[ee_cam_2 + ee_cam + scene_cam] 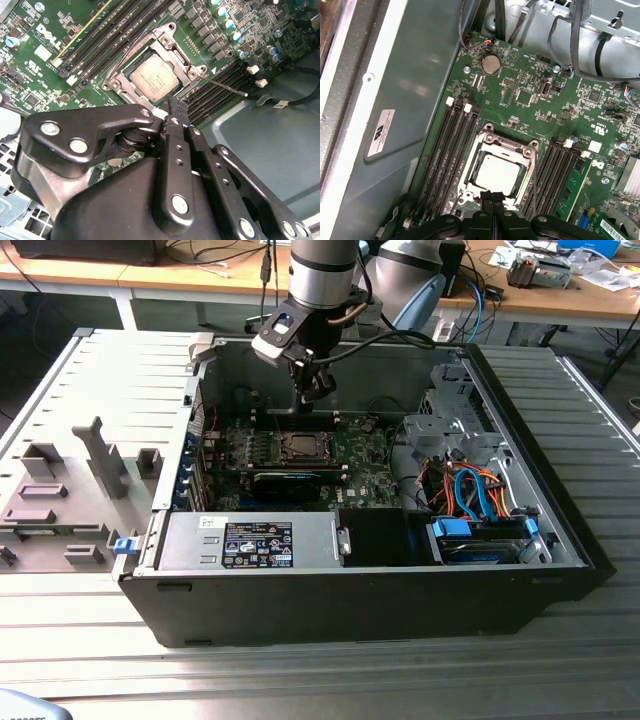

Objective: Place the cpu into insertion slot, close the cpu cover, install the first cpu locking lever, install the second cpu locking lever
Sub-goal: 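Install the first cpu locking lever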

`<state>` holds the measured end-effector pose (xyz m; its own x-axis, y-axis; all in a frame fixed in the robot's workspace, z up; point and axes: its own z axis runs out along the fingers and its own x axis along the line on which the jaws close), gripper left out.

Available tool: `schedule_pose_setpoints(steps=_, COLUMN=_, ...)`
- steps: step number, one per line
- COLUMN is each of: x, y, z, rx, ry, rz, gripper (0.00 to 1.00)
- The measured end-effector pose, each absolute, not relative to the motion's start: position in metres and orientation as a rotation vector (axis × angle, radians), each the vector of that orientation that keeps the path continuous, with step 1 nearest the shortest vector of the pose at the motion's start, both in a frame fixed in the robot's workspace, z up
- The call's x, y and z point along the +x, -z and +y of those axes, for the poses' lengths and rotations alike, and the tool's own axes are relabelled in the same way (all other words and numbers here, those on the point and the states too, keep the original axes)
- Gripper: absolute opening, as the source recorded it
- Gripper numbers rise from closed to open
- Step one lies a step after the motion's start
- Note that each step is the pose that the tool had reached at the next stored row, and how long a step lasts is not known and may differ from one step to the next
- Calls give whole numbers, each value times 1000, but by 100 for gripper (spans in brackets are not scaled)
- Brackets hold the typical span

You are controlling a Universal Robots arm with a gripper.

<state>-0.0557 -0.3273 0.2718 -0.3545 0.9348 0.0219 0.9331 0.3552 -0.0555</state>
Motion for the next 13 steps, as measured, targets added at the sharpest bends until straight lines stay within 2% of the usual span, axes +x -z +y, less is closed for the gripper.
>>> schedule_pose_setpoints(steps=13, x=-56, y=-272, z=-327, rx=-1727, ry=-52, rz=-2565, gripper=11)
